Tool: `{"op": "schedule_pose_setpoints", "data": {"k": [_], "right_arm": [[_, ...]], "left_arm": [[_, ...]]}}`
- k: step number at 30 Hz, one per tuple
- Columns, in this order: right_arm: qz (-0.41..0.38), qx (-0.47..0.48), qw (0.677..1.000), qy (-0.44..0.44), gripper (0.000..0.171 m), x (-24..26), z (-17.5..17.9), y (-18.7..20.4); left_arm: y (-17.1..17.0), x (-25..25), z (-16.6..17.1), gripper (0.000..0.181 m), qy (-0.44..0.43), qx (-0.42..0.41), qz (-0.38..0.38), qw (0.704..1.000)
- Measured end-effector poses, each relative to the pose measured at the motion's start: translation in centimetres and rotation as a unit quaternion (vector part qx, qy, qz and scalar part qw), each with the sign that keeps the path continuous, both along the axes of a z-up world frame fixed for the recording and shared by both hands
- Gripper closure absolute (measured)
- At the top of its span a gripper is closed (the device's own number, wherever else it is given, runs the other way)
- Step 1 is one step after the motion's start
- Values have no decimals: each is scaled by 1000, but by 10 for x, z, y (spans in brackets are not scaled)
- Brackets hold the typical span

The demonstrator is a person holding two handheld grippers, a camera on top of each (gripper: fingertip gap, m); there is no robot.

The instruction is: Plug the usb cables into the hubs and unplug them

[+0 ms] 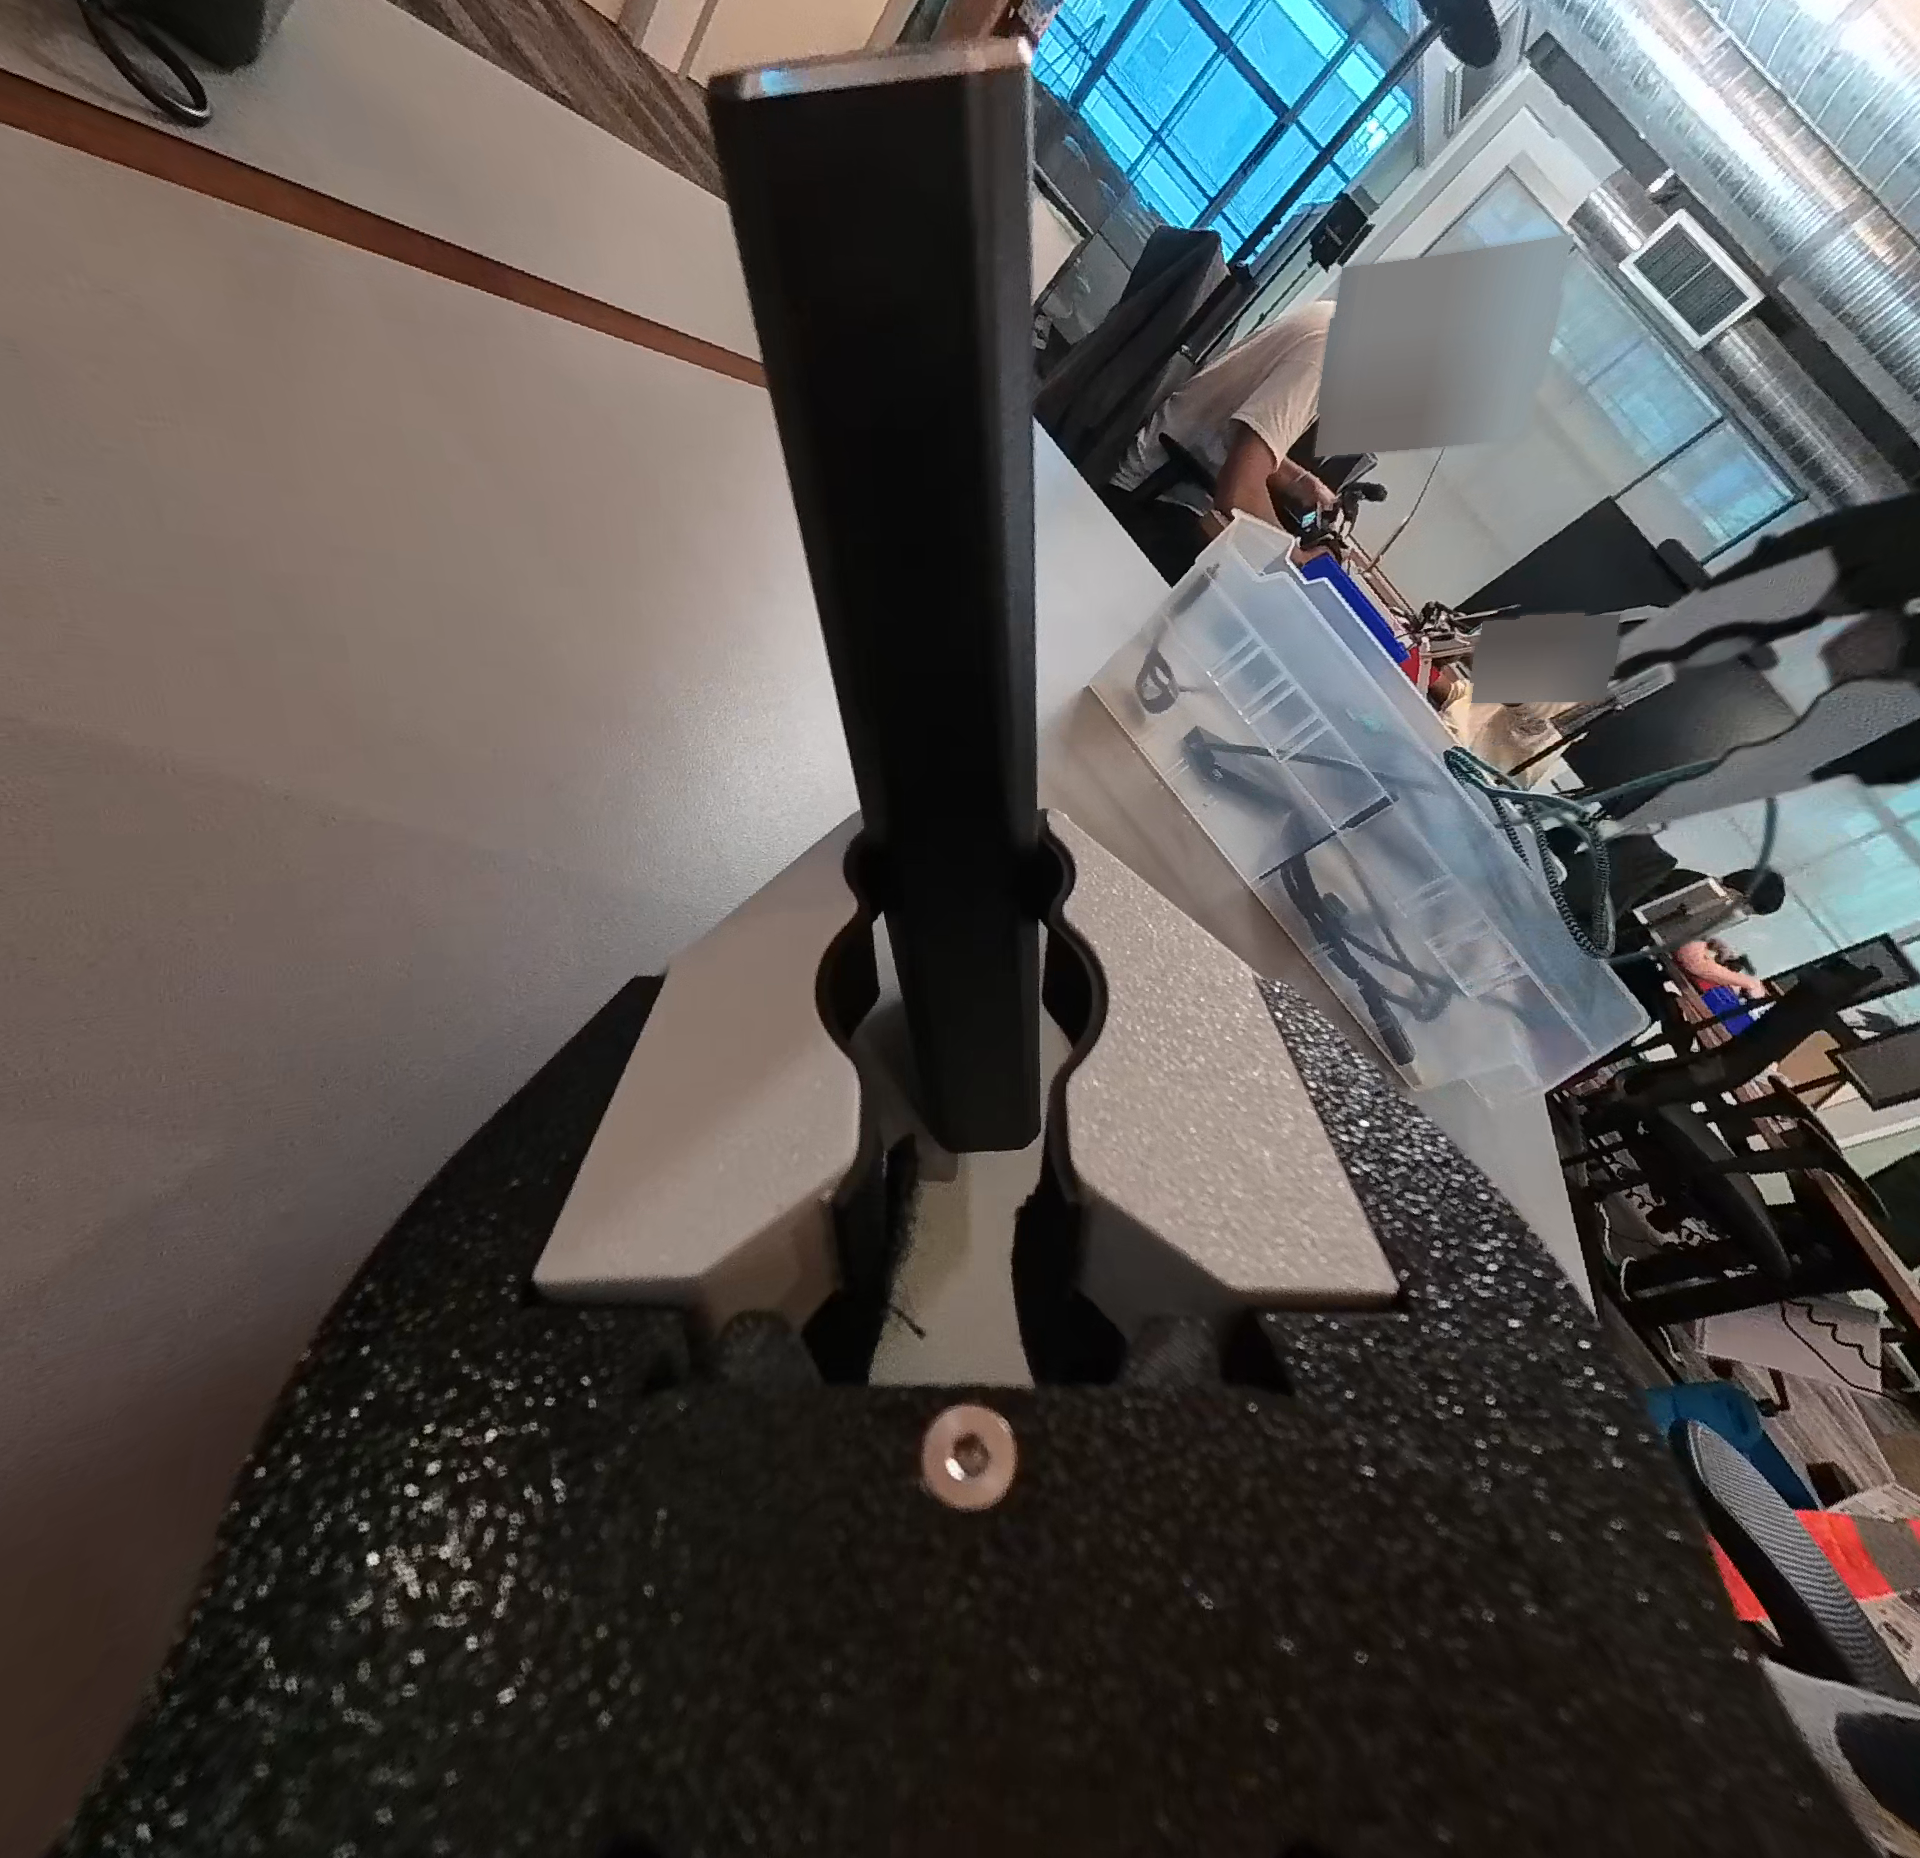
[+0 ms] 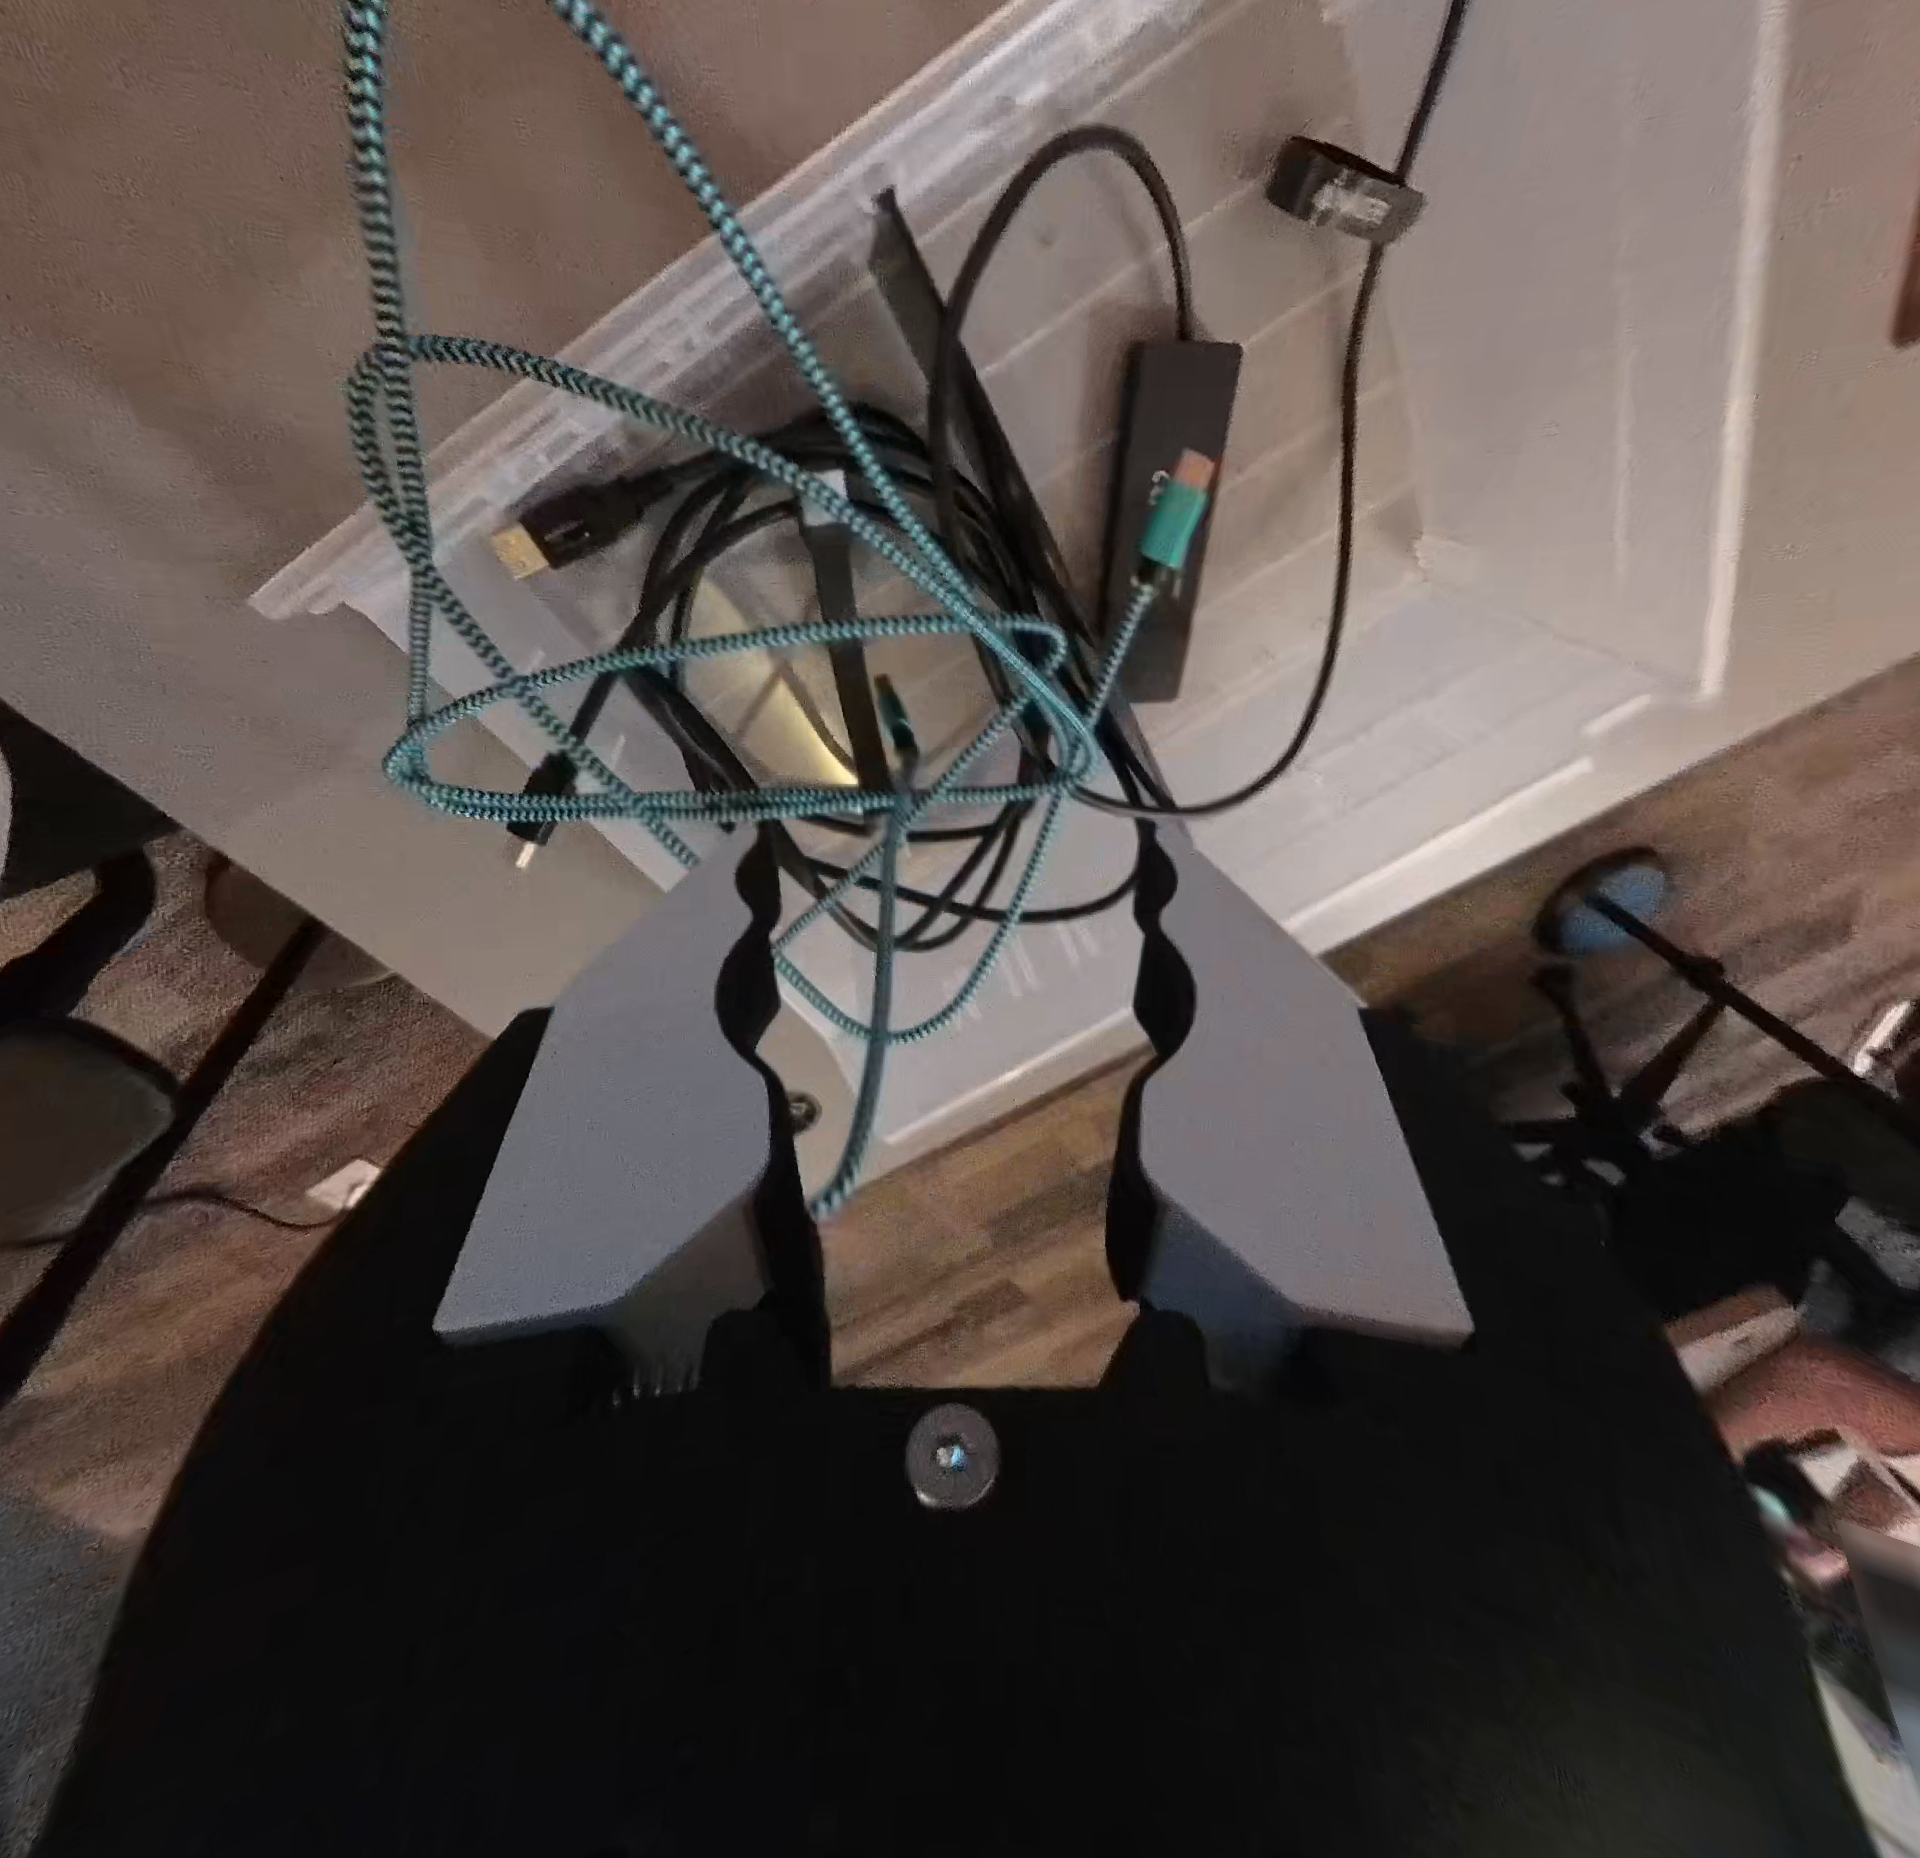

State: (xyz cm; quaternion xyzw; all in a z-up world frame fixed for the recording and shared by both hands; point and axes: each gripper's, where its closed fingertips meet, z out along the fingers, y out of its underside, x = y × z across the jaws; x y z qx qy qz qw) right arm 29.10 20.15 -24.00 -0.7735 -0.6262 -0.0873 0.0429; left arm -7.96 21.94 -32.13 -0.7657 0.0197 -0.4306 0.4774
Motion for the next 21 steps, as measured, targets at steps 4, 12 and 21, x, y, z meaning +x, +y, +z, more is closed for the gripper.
{"op": "schedule_pose_setpoints", "data": {"k": [4, 12, 21], "right_arm": [[-47, 8, 997, 58, 95, 0, 38, -2], [-260, -31, 944, 202, 94, 19, 22, -12], [-354, -65, 899, 248, 89, 19, -57, -8]], "left_arm": [[0, 0, 0, 156, 0, 0, -1, 1000], [-1, 3, -1, 156, -8, -7, -13, 1000], [-3, 5, -1, 155, -9, -8, -19, 1000]]}}
